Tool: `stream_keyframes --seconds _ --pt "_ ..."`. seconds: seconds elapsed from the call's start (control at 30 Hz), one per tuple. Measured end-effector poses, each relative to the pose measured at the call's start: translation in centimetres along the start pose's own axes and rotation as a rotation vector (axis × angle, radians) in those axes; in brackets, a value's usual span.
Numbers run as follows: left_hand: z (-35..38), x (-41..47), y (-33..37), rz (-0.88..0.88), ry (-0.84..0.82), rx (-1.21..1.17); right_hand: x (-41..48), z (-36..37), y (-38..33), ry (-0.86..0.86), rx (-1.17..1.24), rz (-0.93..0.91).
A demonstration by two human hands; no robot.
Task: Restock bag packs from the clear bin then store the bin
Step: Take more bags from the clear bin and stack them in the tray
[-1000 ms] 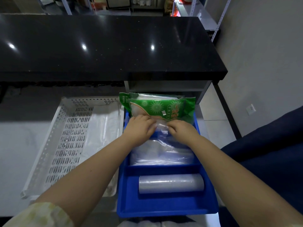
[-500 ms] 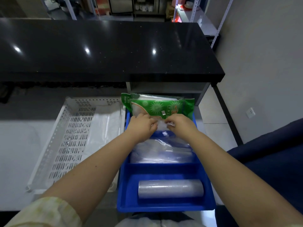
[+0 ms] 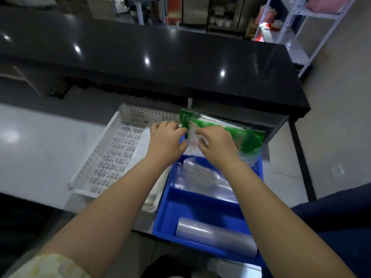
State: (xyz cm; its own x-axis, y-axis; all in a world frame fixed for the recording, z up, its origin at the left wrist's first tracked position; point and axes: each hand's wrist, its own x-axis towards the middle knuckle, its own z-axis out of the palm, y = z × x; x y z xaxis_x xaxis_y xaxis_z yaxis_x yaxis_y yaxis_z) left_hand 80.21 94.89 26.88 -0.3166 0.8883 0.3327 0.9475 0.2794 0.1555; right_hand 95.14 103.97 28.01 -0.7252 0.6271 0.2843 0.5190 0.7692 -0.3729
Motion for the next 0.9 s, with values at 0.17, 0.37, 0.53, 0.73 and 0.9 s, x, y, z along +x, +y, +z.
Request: stream_keyframes --seconds 0.17,0.37,0.53,0.73,0.9 --pt "-2.5 -5.5 -5.6 -0.211 0.006 0.052 1.7 4.2 -6.3 -0.136 -0.021 -0.171" --pt "-8.4 -14.2 -16.6 -0.475 0.079 0.147 3.1 8.9 -19.8 -0.169 -0.009 -0.441" --pt "-14.0 -24.5 -28.3 -0.69 0.127 0.205 3.0 14.9 -35.3 -0.19 0.05 -0.652" --pt "-21.3 -38.8 -42.6 -0.875 0.147 0.321 1.1 23.0 -55.8 -0.252 0.112 -0.85" --pt "-25.1 -48.5 -52.6 -1.006 0.064 0.375 -0.3 30.3 -68.6 -0.329 0.107 -0.982"
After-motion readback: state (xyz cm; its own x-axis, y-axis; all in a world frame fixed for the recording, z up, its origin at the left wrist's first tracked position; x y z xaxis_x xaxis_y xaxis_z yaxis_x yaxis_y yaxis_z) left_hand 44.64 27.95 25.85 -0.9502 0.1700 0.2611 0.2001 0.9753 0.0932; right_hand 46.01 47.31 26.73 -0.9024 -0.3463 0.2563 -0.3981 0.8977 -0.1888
